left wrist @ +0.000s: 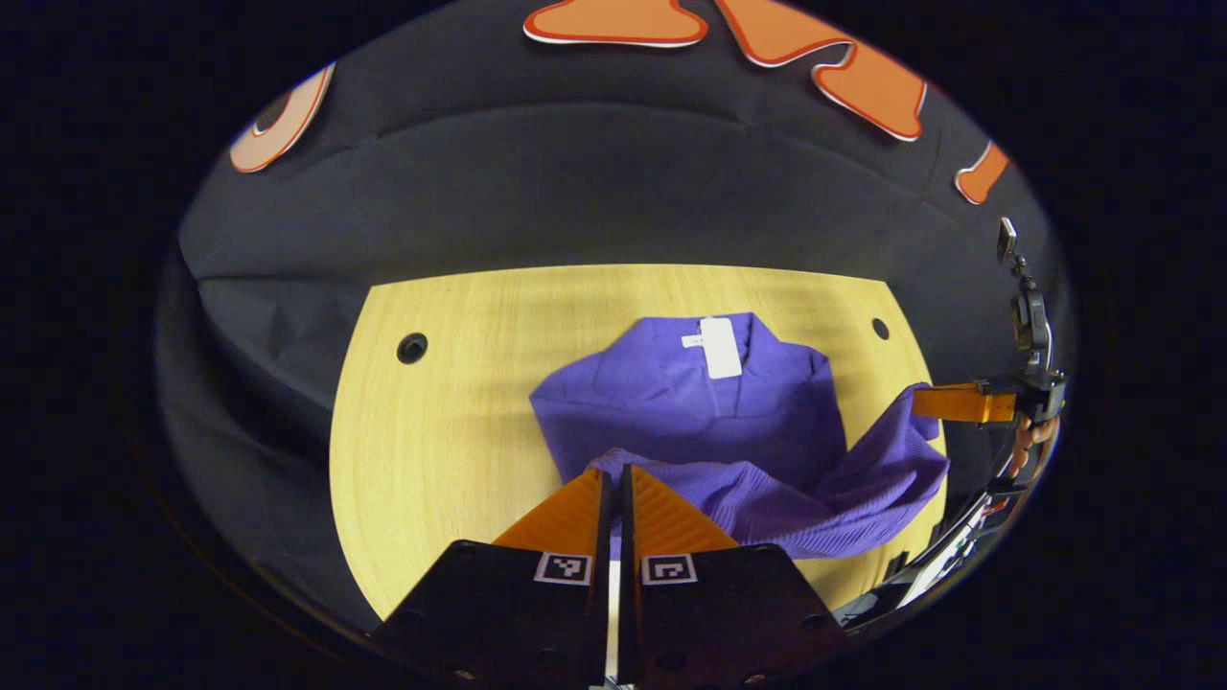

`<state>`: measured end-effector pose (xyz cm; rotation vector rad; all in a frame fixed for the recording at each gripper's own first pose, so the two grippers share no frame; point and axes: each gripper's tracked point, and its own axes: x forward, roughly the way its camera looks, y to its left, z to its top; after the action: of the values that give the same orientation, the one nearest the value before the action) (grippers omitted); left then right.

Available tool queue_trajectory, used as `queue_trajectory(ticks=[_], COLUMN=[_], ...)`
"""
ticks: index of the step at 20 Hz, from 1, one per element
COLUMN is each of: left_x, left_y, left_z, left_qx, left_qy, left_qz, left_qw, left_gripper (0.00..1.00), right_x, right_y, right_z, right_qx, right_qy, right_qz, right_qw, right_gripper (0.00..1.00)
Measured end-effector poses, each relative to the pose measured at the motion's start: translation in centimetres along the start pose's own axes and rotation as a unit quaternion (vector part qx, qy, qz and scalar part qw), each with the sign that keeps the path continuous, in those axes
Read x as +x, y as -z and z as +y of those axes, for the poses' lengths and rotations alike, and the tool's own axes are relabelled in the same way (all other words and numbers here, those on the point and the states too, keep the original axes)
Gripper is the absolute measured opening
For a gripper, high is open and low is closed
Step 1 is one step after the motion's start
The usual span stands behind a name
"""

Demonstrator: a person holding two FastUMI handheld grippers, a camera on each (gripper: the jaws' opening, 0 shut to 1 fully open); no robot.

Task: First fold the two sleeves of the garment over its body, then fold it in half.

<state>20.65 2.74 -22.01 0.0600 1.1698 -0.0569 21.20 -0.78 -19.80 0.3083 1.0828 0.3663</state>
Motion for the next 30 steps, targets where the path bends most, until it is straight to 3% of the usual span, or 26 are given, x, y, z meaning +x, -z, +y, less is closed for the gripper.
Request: queue_trajectory(ticks=[6, 8, 12, 13, 14, 15, 16, 17, 18, 19, 21, 22, 24, 30], left_x=[6.1, 8.2, 8.4, 8.1, 7.5, 7.0, 6.3, 5.5, 4.4, 3.5, 1.2, -0.1, -3.2, -13.2], left_y=[-4.0, -5.6, -10.4, -11.3, -12.2, -11.7, -11.9, -11.9, -12.0, -11.8, -12.0, -12.2, -11.9, -10.0], left_z=[2.5, 3.8, 6.4, 6.3, 6.3, 6.4, 6.0, 5.7, 5.2, 4.8, 4.4, 4.3, 3.2, 1.1], left_qx=[0.004, 0.007, 0.022, 0.023, 0.023, 0.019, 0.010, 0.000, -0.008, -0.014, -0.020, -0.027, -0.038, -0.039], left_qy=[-0.036, -0.068, -0.152, -0.163, -0.167, -0.169, -0.166, -0.158, -0.152, -0.141, -0.138, -0.138, -0.124, -0.091], left_qz=[-0.008, -0.026, -0.131, -0.152, -0.164, -0.177, -0.188, -0.201, -0.212, -0.224, -0.256, -0.276, -0.312, -0.397], left_qw=[0.999, 0.997, 0.979, 0.975, 0.972, 0.969, 0.968, 0.967, 0.965, 0.964, 0.957, 0.951, 0.941, 0.912], left_gripper=[0.05, 0.06, 0.11, 0.12, 0.20, 0.24, 0.31, 0.34, 0.36, 0.50, 0.71, 0.72, 0.90, 0.94], right_x=[6.6, 8.0, 9.1, 8.7, 8.3, 7.7, 7.0, 6.4, 5.9, 5.1, 3.0, 1.8, -1.1, -10.6], right_y=[-4.4, -5.6, -7.2, -7.9, -8.9, -9.5, -9.8, -10.1, -10.2, -10.3, -10.5, -10.6, -11.1, -9.9], right_z=[-3.3, -4.3, -5.5, -6.1, -6.4, -6.5, -6.5, -6.8, -7.0, -7.3, -7.1, -6.4, -4.7, 0.6], right_qx=[0.037, 0.060, 0.064, 0.060, 0.055, 0.057, 0.058, 0.058, 0.051, 0.042, 0.017, 0.001, -0.028, -0.086], right_qy=[0.013, 0.015, 0.023, 0.031, 0.034, 0.036, 0.034, 0.037, 0.043, 0.052, 0.063, 0.066, 0.065, 0.069], right_qz=[0.013, 0.001, -0.036, -0.055, -0.076, -0.091, -0.100, -0.110, -0.119, -0.130, -0.155, -0.174, -0.223, -0.323], right_qw=[0.999, 0.998, 0.997, 0.996, 0.995, 0.994, 0.993, 0.992, 0.991, 0.989, 0.986, 0.982, 0.972, 0.940], right_gripper=[0.02, 0.04, 0.18, 0.31, 0.39, 0.47, 0.65, 0.75, 0.79, 0.86, 0.92, 0.94, 0.97, 0.96])
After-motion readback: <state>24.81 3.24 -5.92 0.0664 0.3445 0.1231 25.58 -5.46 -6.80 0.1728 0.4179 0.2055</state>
